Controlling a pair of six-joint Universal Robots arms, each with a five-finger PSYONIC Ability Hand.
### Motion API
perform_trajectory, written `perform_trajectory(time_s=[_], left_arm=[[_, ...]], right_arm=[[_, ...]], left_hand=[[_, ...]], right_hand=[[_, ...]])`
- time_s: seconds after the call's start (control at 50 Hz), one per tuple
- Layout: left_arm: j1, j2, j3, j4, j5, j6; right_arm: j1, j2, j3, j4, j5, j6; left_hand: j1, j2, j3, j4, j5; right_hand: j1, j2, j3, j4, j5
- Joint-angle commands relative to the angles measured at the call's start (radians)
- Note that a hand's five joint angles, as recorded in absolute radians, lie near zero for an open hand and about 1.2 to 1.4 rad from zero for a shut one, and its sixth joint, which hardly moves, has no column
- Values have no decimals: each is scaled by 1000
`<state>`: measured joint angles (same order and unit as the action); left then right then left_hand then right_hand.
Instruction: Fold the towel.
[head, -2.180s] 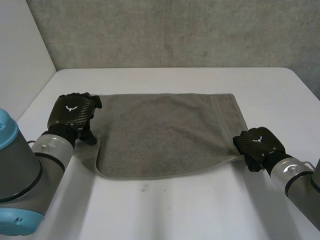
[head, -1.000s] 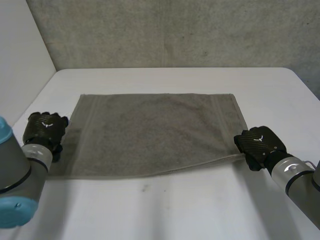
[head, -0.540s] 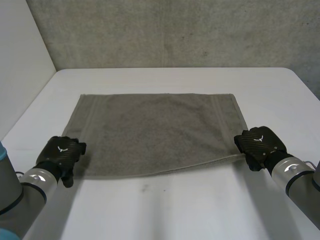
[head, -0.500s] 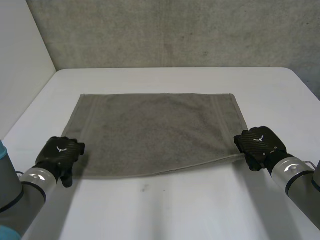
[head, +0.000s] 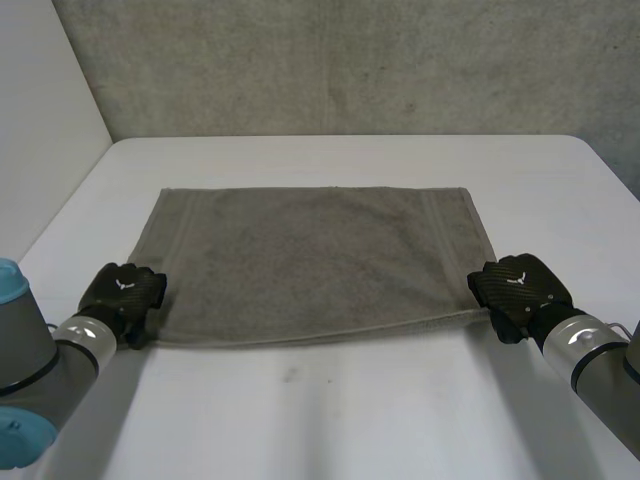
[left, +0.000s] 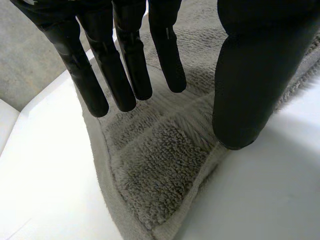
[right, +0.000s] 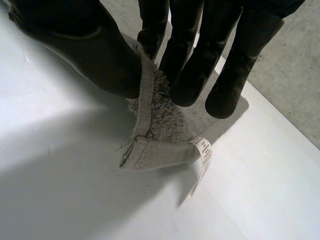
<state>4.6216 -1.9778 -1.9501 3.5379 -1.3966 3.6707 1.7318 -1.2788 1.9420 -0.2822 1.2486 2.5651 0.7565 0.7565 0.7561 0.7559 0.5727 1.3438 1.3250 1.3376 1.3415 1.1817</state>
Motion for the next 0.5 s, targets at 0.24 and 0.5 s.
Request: perform_trajectory(time_s=[0.24,0.5], left_arm=[[-3,-9,39,-4,-5,-9],[-1,40,-4,-11,-13,-9]], right_arm=[[-3,-2,-6,0,3,-3],[-1,-4,-6,0,9,0]], left_hand=[[640,640,640,640,649],[640,640,640,640,649]], right_hand=[[52,71,59,55,40],[52,71,59,55,40]])
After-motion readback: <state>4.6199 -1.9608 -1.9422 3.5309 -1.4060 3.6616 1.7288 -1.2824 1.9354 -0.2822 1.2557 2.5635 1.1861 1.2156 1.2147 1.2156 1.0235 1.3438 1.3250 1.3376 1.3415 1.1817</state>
